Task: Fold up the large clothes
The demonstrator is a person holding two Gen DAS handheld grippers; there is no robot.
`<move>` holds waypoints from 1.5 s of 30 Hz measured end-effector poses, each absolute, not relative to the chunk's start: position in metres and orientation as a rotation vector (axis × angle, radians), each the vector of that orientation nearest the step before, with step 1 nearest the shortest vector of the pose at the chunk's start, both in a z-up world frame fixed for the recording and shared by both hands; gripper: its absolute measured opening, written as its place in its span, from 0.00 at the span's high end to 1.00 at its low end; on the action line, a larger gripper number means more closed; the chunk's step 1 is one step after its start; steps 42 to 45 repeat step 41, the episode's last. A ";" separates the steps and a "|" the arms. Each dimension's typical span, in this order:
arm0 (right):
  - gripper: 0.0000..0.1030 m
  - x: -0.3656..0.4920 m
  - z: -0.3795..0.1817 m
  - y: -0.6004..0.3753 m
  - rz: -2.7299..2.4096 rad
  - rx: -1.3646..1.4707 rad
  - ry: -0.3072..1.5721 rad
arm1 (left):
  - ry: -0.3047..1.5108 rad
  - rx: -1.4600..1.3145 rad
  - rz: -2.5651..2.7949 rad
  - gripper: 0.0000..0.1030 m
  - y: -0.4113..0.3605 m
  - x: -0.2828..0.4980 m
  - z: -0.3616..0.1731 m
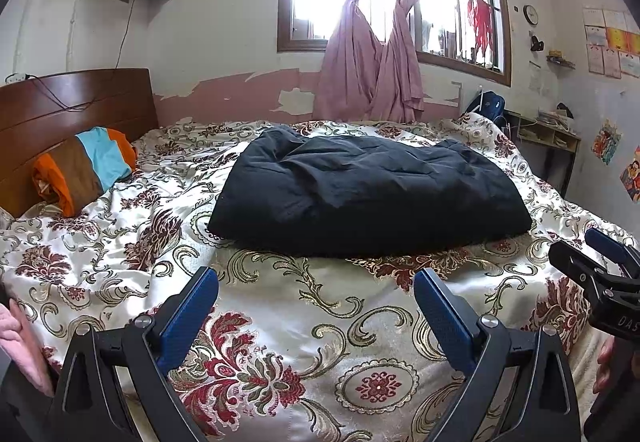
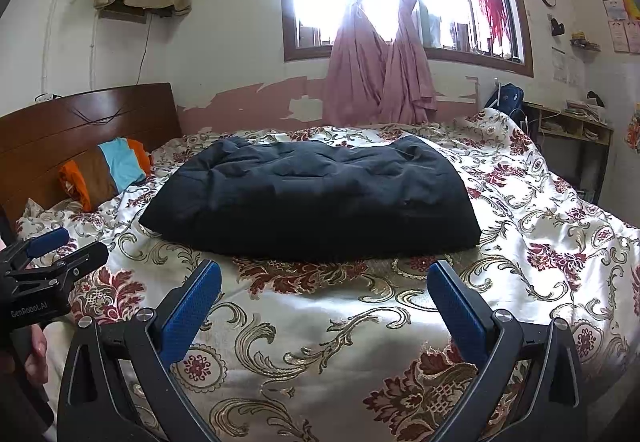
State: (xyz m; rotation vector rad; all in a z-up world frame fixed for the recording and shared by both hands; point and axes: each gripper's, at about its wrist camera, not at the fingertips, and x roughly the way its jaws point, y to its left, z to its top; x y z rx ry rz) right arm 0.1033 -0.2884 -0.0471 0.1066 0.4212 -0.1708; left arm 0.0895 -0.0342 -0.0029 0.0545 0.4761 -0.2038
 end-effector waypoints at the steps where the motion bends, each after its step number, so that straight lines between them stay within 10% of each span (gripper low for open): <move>1: 0.02 0.103 -0.047 -0.288 -0.171 0.107 0.420 | 0.474 0.055 -0.204 0.04 -0.035 0.090 -0.003; 45: 0.02 0.104 -0.049 -0.290 -0.171 0.113 0.425 | 0.471 0.082 -0.109 0.04 -0.037 0.092 -0.002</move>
